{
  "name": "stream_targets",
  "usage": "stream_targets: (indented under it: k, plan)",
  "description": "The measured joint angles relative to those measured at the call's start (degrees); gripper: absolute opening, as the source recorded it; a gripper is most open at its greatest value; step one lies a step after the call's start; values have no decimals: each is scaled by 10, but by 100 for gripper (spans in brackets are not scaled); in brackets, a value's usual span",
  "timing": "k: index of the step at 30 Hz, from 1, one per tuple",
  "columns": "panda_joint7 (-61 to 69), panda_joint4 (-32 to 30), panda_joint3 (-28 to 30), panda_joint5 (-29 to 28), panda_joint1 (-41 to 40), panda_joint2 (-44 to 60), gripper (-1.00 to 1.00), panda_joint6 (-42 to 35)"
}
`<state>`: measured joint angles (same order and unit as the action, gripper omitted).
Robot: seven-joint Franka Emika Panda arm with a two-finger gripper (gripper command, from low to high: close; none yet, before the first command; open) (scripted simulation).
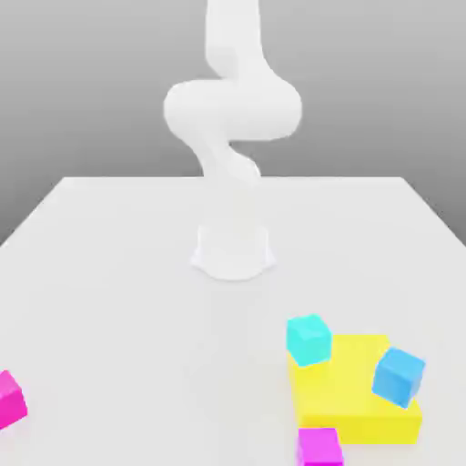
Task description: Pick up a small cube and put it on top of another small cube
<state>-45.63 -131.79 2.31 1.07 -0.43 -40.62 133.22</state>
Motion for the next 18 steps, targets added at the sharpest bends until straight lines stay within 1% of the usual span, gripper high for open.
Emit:
stream_targets:
  k: [11,18]
  plan:
    - [20,0,100,62,-27,231,0,64]
    - [40,0,148,109,-64,377,0,104]
